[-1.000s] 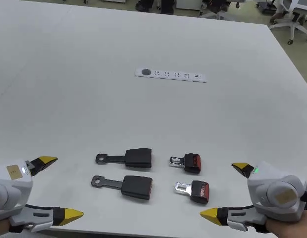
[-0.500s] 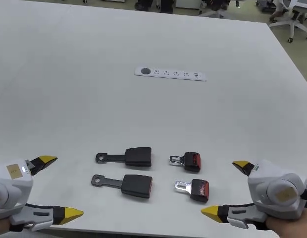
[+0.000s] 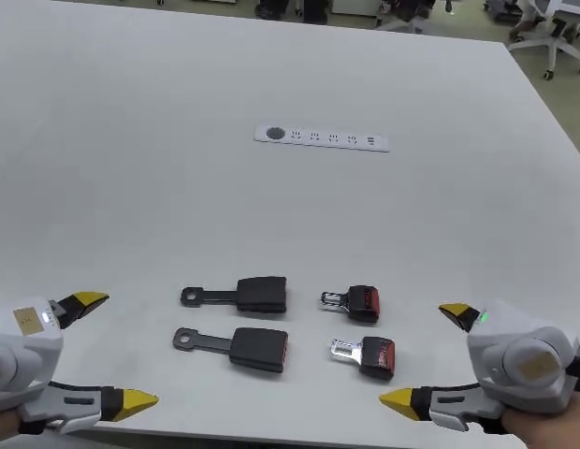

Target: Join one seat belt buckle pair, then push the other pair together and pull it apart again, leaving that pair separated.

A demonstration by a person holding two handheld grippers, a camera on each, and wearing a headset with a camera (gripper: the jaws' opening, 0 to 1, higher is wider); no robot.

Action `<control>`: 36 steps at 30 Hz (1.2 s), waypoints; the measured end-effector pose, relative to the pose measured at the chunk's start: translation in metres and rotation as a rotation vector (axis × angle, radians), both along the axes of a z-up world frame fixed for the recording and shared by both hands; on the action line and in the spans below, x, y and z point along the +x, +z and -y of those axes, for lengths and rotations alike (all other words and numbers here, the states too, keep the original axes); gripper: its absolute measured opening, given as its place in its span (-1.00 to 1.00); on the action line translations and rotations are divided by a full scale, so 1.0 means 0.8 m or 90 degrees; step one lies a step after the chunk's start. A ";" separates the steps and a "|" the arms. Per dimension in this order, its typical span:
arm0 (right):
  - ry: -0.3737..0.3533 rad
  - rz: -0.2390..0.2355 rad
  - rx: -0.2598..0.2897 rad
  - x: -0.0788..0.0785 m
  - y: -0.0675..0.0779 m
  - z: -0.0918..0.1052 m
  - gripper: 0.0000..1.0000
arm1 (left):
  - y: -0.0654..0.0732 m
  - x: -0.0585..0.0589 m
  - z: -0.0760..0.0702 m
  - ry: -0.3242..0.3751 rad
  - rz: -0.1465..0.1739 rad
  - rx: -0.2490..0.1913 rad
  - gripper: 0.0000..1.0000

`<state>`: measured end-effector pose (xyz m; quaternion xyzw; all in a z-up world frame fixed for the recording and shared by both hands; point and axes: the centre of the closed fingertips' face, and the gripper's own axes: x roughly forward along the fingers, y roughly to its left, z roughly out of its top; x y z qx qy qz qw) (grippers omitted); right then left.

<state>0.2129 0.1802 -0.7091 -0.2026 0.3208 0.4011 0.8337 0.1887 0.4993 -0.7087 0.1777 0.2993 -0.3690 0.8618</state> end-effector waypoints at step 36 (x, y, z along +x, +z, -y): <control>0.007 0.002 -0.008 -0.001 0.000 -0.003 0.79 | 0.000 0.000 0.001 -0.002 0.000 0.004 0.81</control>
